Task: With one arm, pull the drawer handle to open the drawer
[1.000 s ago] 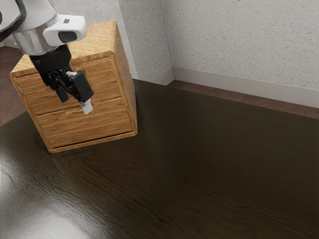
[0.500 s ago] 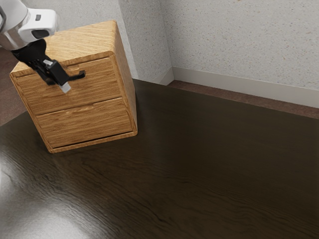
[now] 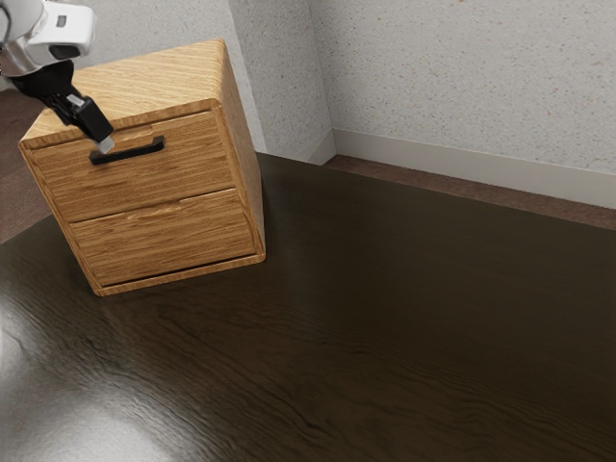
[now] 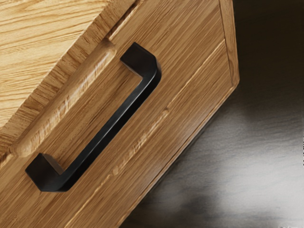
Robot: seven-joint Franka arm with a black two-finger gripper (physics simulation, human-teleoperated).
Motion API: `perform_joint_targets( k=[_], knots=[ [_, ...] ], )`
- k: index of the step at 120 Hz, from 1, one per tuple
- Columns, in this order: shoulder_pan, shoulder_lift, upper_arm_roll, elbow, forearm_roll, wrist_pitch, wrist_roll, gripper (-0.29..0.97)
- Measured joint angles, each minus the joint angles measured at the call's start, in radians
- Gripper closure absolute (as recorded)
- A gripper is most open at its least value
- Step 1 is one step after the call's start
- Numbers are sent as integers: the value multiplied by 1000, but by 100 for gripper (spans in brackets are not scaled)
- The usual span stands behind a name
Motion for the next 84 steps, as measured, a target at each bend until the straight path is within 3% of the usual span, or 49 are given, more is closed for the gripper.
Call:
perform_joint_targets(
  k=[84],
  knots=[
    [-33,52,75,19,-28,36,162,0]
  ],
)
